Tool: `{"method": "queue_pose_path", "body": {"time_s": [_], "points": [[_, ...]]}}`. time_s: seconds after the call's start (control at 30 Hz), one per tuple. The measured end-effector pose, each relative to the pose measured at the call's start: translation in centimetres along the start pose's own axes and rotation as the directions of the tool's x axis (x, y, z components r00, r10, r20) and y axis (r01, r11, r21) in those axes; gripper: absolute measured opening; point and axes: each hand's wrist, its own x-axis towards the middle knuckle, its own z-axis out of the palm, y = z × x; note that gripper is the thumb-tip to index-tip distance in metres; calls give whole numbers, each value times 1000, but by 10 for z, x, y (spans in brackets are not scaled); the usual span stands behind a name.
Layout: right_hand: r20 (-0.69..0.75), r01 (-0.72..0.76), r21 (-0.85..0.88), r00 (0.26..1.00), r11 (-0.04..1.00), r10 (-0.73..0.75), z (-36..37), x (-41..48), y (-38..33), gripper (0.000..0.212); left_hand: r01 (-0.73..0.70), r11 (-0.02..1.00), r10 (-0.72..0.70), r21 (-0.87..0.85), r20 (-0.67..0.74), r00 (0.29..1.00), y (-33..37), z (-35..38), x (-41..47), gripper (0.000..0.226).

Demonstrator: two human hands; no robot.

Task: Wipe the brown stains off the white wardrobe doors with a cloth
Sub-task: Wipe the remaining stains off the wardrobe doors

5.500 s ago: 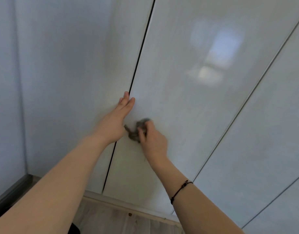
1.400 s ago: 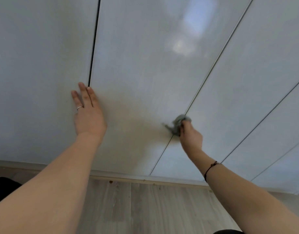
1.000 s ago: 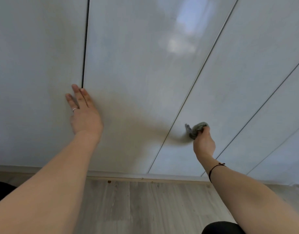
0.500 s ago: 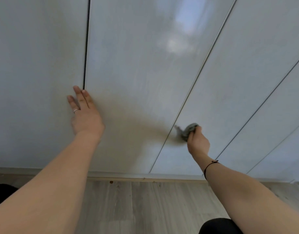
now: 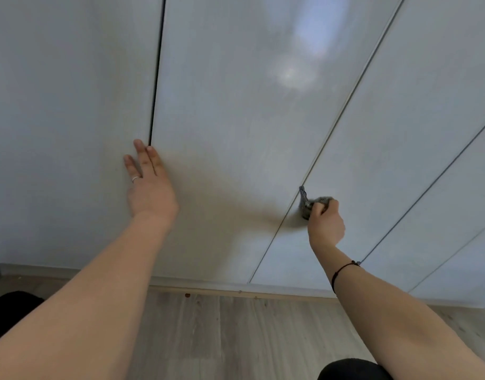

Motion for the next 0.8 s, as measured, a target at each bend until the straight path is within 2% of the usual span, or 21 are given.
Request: {"method": "queue_pose_path", "body": {"time_s": [0.13,0.2,0.23,0.27,0.3,0.33,0.37,0.4,0.43,0.47,0.57,0.63,0.7,0.8], "points": [[-180,186,179,972,966,-154,-1,11,-67,10,-41,999,41,9,-12,999,-7,4,-2,92],[-163,316,130,942,940,-294,9,0,-86,13,-45,999,45,10,-10,999,-10,6,-2,96],[-109,408,59,910,911,-400,16,-10,-87,15,-43,999,43,11,-10,999,-11,5,-2,97],[-7,518,-11,855,855,-518,26,-26,-84,18,-41,999,41,15,-8,999,-12,4,-2,98],[138,642,-70,764,763,-630,37,-44,-77,21,-39,999,39,12,0,999,-12,2,-2,100],[301,766,-105,632,634,-714,47,-61,-68,24,-38,999,38,3,8,999,-12,1,-2,100],[438,848,-116,511,517,-740,53,-75,-59,26,-37,999,37,-7,16,999,-11,0,-3,100],[488,880,-117,455,461,-745,56,-82,-57,27,-39,999,39,-6,15,999,-12,-1,-2,99],[457,875,-121,467,468,-756,56,-82,-63,27,-41,999,41,0,14,999,-12,-1,-2,99],[369,846,-115,523,520,-769,56,-77,-75,27,-42,999,42,4,14,999,-11,-1,-2,99],[44,633,30,772,773,-634,42,-58,-131,30,-37,999,37,16,13,999,-10,1,-2,101],[-52,573,89,819,814,-571,42,-55,-148,26,-40,999,40,21,13,999,-10,0,-2,104],[17,657,19,753,753,-658,46,-66,-139,22,-48,999,48,16,10,999,-12,0,-2,101],[282,835,-98,544,541,-790,58,-92,-87,19,-40,999,40,-15,24,999,-14,-4,-2,99]]}}
